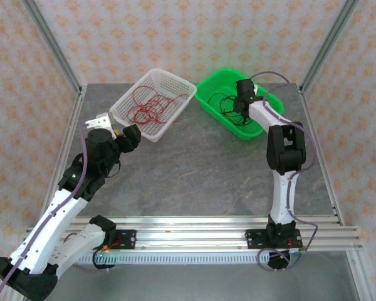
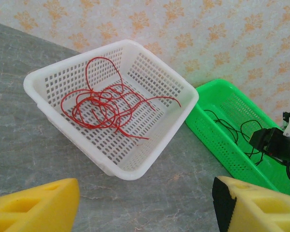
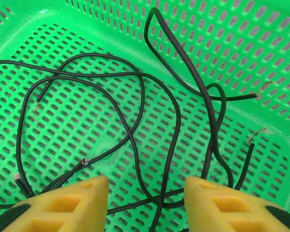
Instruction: Untangle the cables
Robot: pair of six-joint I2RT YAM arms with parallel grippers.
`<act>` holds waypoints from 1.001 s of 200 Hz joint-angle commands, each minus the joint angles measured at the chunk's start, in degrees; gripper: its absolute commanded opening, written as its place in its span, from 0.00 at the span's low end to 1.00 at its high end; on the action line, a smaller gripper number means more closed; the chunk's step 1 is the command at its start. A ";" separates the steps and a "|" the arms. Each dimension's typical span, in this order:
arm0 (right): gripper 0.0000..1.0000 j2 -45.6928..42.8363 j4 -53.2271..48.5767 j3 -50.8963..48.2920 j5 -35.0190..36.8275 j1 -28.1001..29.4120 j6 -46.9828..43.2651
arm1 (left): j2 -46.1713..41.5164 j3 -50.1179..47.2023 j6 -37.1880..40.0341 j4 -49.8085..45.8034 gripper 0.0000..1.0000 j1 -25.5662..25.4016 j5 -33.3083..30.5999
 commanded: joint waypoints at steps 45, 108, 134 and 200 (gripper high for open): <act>0.73 -10.94 -0.90 -1.38 -0.04 -0.06 -0.05 | -1.41 -1.38 3.00 2.53 0.77 -0.36 -6.78; 0.96 -31.41 11.65 -21.90 -0.48 -0.02 -2.24 | -5.85 -12.55 9.77 23.64 0.88 -0.18 -20.89; 0.99 -43.87 22.99 -36.26 1.44 -0.02 -3.75 | -5.91 -20.65 12.39 37.81 0.99 -0.01 -34.64; 1.00 -63.77 56.06 -70.53 4.85 -0.05 -7.89 | 9.32 -48.41 29.35 90.99 0.99 6.33 -37.61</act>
